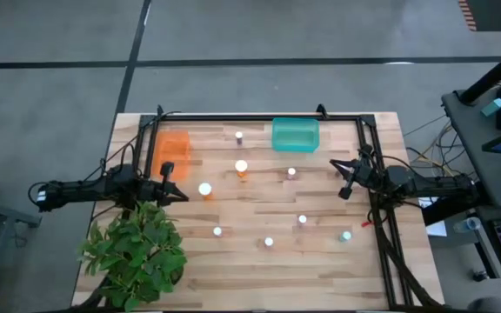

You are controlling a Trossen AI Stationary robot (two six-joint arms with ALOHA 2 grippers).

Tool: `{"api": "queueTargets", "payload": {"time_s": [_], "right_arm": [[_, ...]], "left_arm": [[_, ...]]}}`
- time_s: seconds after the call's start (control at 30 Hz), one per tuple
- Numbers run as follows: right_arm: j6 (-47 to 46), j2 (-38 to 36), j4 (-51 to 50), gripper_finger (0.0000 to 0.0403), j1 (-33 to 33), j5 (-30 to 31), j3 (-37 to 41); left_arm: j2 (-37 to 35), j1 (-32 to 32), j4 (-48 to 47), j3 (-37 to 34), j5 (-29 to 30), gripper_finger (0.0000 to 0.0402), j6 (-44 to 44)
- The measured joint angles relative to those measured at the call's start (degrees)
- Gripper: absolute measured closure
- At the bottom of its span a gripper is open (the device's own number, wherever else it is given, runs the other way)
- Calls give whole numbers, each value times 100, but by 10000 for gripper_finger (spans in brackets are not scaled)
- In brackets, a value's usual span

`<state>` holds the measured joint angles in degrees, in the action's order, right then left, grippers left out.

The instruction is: Pick and place medicine bottles into bin by pill shape (circle, oval)

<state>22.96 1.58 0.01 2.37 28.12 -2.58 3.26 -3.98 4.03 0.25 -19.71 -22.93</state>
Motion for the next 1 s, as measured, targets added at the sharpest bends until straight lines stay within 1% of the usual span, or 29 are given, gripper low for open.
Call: {"api": "queueTargets", "payload": {"time_s": [1.0], "right_arm": [[0, 0, 0, 394, 0, 0, 0]], "left_arm": [[-1, 1, 1, 0, -1, 398, 0]]}}
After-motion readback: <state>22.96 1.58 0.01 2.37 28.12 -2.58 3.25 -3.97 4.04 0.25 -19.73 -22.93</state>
